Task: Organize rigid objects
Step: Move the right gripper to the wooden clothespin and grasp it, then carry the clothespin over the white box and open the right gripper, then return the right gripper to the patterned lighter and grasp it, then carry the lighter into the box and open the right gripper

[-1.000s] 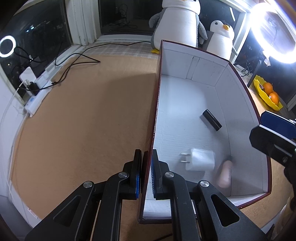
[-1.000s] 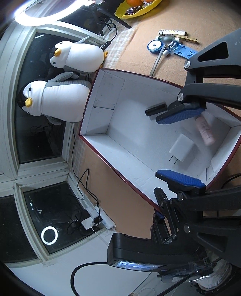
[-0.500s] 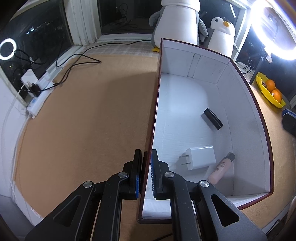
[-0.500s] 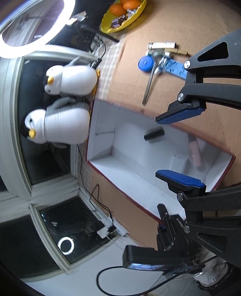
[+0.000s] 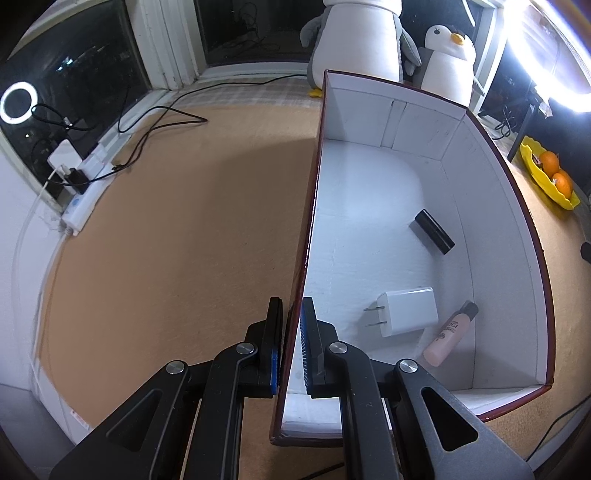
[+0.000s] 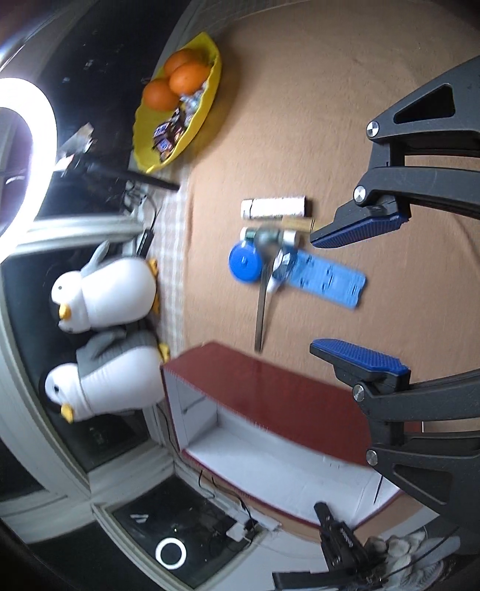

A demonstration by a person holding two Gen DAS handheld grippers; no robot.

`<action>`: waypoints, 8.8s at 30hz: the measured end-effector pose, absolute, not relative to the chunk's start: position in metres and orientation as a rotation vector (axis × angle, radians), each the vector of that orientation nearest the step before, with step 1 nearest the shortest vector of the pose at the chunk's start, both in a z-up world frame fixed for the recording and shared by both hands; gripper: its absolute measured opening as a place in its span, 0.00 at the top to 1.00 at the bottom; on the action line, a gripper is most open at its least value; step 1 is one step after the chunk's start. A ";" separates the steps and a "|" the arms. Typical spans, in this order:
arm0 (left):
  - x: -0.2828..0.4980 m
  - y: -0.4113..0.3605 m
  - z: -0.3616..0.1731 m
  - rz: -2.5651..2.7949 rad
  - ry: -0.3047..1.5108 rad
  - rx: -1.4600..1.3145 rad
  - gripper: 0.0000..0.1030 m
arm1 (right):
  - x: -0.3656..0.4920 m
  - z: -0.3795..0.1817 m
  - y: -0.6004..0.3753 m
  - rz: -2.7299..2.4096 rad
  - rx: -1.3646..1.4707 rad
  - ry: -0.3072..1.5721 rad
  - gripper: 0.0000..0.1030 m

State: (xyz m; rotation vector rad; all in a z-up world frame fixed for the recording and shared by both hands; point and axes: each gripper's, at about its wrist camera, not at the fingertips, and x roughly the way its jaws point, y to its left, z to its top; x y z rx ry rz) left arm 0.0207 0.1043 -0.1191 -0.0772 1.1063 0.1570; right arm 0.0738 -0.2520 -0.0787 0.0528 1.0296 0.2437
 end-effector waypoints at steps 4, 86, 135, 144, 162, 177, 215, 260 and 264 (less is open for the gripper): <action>0.021 0.102 -0.119 0.169 1.114 -0.067 0.92 | 0.084 -0.096 -0.268 0.214 0.064 1.072 0.54; 0.028 0.114 -0.129 0.056 1.098 -0.152 0.92 | 0.035 -0.044 -0.093 0.472 -0.112 1.035 0.89; 0.036 0.108 -0.132 0.068 1.131 -0.109 0.92 | 0.072 -0.060 -0.195 0.289 0.147 1.011 0.49; 0.038 0.103 -0.127 0.089 1.139 -0.088 0.92 | 0.098 -0.094 -0.270 0.105 0.121 1.064 0.54; 0.044 0.099 -0.128 0.153 1.177 -0.070 0.92 | 0.167 -0.164 -0.291 0.085 0.073 1.214 0.73; 0.045 0.093 -0.127 0.196 1.201 -0.050 0.92 | 0.189 -0.176 -0.283 0.117 -0.044 1.216 0.80; 0.032 0.101 -0.118 0.104 1.126 -0.121 0.92 | 0.089 -0.056 -0.202 0.290 -0.007 1.030 0.80; 0.028 0.110 -0.119 0.041 1.089 -0.172 0.92 | 0.068 -0.076 -0.048 0.465 -0.150 1.066 0.80; 0.028 0.110 -0.119 0.044 1.089 -0.173 0.92 | 0.071 -0.082 -0.047 0.461 -0.153 1.077 0.80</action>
